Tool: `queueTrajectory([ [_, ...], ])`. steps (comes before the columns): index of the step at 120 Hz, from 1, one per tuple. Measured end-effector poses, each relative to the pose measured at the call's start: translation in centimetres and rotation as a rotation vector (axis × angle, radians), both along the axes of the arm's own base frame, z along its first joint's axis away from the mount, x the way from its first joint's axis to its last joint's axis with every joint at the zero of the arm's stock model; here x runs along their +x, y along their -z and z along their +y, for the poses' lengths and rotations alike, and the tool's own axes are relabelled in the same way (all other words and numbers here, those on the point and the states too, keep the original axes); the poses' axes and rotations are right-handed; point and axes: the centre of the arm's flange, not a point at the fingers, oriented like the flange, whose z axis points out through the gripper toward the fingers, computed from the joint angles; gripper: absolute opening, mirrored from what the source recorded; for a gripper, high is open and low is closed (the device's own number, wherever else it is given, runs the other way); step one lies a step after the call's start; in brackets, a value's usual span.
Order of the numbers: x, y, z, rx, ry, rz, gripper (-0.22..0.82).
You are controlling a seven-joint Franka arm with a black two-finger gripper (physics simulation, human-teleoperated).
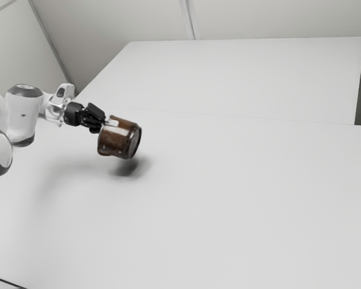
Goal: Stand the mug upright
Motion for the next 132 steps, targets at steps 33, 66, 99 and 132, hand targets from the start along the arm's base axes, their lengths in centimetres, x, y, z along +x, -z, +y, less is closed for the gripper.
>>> queueTrajectory([
  [33,0.0,-4.4,-3.6,0.513,0.140,0.035,-0.17],
  [66,-0.4,-3.5,-9.0,0.938,0.219,0.088,-0.17],
  [99,-1.7,0.1,-11.7,1.122,0.180,0.118,-0.17],
  [132,-2.3,3.2,-12.4,1.139,0.092,0.177,-0.02],
])
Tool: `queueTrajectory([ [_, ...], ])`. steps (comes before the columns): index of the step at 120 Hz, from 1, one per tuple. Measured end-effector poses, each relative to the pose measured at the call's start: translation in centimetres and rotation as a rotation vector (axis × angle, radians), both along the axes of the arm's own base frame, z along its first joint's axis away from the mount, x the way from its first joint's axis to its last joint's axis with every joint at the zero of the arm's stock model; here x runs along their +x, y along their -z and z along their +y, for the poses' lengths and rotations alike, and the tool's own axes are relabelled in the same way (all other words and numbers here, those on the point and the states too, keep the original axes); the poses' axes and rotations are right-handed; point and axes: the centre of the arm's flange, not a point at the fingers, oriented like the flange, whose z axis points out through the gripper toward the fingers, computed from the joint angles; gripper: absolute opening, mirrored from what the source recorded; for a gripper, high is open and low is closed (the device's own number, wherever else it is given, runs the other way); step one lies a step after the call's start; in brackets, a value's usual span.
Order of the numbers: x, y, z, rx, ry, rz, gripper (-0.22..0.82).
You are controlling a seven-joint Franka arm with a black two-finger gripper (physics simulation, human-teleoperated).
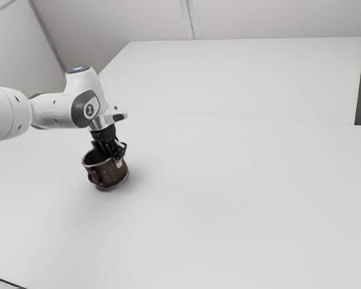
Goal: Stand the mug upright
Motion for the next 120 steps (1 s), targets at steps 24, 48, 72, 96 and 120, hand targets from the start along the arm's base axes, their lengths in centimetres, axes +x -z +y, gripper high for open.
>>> queueTrajectory([
  [24,0.2,0.1,-0.4,0.000,-0.055,-0.016,0.33],
  [48,0.1,-6.6,-2.0,-0.004,-0.075,-0.118,0.50],
  [72,2.5,-16.5,-1.9,-0.008,-0.099,-0.196,0.56],
  [96,4.9,-23.1,-2.3,-0.008,-0.102,-0.195,0.59],
  [120,5.3,-24.1,-2.8,-0.015,-0.106,-0.123,0.60],
])
